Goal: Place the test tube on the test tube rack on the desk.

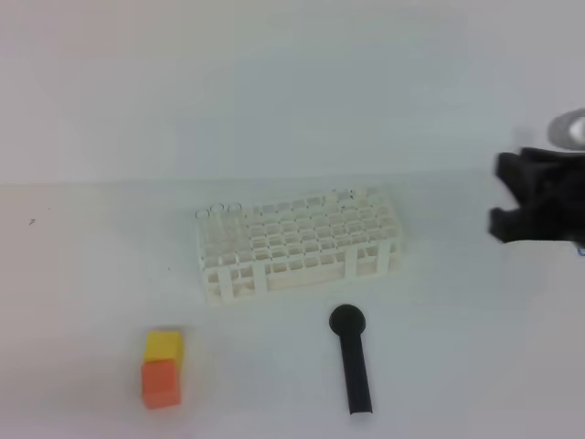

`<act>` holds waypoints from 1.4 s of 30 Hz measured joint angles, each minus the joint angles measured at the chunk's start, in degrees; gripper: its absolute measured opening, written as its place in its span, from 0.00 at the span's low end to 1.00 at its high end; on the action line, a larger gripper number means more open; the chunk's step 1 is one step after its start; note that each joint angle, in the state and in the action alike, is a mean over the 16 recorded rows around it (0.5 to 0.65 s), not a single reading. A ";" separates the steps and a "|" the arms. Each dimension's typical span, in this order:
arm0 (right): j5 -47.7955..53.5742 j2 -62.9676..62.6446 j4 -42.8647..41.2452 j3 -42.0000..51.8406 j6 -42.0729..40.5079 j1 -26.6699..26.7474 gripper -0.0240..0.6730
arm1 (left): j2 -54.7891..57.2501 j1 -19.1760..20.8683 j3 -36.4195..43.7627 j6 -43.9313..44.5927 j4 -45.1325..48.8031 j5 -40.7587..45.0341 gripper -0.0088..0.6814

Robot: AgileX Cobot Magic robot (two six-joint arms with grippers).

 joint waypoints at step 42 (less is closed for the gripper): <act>-27.27 44.45 -34.53 -27.85 43.18 13.72 0.22 | -0.04 -0.01 0.11 0.82 0.11 0.00 0.01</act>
